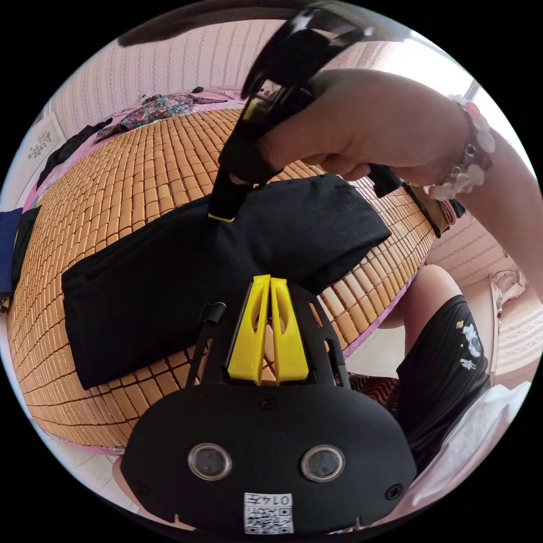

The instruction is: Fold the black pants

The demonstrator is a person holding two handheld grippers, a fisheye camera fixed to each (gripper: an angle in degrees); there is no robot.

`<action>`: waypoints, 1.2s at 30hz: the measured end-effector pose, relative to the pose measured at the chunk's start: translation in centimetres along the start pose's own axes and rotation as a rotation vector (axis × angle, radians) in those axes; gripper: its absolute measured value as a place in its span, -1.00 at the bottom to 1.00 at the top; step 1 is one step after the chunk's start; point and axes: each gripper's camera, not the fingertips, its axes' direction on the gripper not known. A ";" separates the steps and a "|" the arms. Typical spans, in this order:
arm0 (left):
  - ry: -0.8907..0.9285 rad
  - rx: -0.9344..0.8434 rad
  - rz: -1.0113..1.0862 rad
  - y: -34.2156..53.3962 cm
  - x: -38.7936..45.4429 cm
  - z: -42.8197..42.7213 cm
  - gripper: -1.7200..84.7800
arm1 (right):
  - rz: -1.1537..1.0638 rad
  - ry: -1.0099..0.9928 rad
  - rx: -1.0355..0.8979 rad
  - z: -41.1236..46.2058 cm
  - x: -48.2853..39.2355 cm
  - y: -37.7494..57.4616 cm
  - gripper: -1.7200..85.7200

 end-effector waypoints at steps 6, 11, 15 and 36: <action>0.052 -0.025 -0.030 -1.5 -1.3 0.6 -0.97 | 0.083 -0.115 -0.064 -0.6 3.4 0.6 -0.96; 0.105 -0.066 -0.059 -2.6 -3.5 -1.0 -0.97 | 0.289 -0.349 0.276 -3.4 7.8 10.4 -0.95; -0.025 0.032 -0.181 -0.8 -8.1 -5.2 -0.95 | 0.565 -0.350 0.470 -3.8 11.8 25.4 -0.84; 0.050 -0.018 -0.502 -4.0 -17.6 -3.8 -0.88 | 0.982 -0.638 0.879 -5.5 20.4 52.9 -0.91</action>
